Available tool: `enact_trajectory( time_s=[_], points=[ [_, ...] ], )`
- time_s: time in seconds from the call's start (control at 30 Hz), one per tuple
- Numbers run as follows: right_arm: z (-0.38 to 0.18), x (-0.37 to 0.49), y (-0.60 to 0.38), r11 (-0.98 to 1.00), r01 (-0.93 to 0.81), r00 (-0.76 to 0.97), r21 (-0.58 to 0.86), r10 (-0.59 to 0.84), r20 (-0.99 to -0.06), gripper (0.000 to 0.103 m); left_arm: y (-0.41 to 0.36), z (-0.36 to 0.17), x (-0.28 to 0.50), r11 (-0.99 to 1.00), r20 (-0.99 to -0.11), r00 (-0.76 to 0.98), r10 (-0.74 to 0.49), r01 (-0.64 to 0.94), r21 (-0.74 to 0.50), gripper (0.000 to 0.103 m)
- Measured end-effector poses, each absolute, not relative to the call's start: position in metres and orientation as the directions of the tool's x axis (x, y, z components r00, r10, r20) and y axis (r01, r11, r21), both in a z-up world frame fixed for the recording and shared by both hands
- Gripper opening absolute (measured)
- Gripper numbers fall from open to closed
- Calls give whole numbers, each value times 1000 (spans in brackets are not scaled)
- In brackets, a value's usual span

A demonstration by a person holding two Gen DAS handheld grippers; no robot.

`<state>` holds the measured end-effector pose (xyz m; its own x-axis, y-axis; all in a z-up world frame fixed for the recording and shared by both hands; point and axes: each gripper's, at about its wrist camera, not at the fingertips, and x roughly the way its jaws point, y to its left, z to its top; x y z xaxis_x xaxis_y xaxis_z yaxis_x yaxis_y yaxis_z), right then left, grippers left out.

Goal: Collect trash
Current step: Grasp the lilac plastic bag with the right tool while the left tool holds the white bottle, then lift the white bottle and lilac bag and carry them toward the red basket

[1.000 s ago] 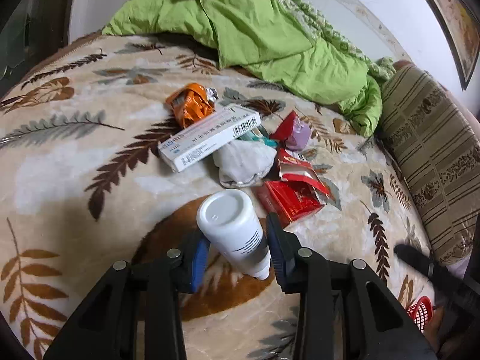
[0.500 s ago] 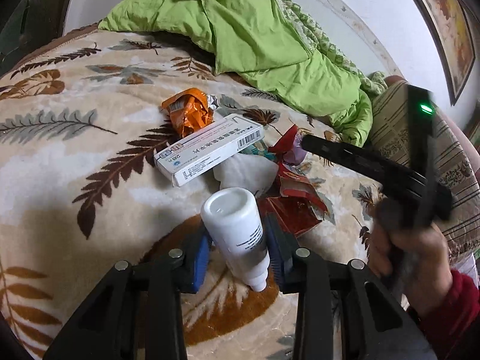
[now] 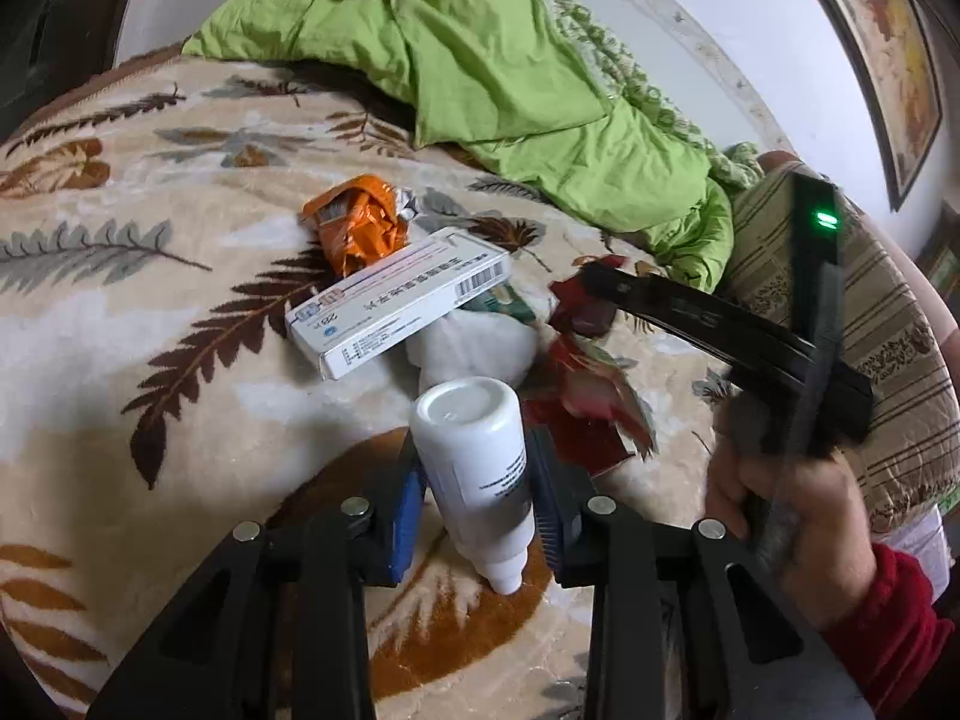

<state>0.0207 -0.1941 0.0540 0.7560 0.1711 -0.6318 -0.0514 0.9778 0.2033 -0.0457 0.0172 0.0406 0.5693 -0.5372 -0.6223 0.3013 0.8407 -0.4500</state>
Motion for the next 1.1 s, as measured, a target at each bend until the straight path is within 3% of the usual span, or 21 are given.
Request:
enact_trajectory(
  time_s=[0.17, 0.47, 1.1],
  points=[
    [81, -45, -190, 961, -84, 817, 265, 218, -534, 36, 15, 52, -59, 853, -601, 608, -519, 334, -400, 29],
    [98, -134, -186, 949, -103, 868, 298, 232, -440, 36, 17, 63, -81, 861, -570, 646, -508, 347, -373, 29],
    [103, -194, -187, 922, -115, 858, 370, 280, -431, 36, 15, 95, -152, 871, -548, 676, -492, 394, -295, 29]
  ],
)
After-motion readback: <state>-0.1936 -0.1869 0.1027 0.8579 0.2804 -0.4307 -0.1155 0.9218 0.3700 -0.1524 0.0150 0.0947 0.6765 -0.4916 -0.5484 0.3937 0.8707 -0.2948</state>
